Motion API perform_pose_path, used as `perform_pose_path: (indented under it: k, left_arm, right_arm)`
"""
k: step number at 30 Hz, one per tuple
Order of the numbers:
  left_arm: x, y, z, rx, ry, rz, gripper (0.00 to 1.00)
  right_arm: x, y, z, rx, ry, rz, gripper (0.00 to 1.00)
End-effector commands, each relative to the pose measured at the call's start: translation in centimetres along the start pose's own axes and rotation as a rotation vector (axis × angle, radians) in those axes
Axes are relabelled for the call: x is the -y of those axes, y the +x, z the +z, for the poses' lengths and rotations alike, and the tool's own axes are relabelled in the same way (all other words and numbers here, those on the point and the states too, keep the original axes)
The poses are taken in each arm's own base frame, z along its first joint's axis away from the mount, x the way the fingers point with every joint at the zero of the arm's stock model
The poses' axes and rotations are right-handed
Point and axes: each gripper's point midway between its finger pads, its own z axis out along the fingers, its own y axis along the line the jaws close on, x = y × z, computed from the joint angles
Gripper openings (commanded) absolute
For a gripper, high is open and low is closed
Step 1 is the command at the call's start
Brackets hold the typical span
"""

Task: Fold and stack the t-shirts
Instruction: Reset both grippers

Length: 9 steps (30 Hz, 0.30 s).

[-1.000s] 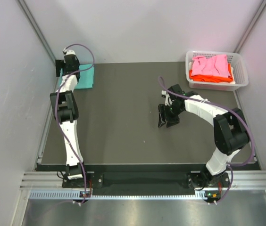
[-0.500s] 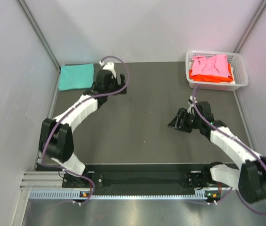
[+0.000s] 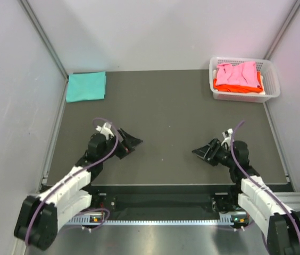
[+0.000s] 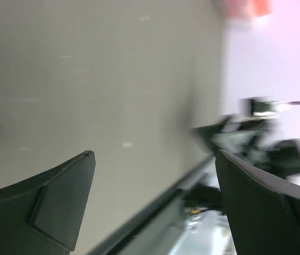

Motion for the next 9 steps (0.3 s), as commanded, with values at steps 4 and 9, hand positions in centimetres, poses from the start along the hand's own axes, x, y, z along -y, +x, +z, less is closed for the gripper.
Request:
perform_pose_path:
  k: [4,9]
  left_arm:
    - [6.7,-0.8,-4.2,0.11,0.4,-0.219,0.99]
    - [5.7,-1.1,-6.0,0.165,0.467,-0.352,0.99]
  right_arm:
    - [-1.9,0.1,-0.1,0.053,-0.199,0.036,0.65]
    - [-4.8,1.5,-2.1,0.065,-0.428,-0.014,1.0]
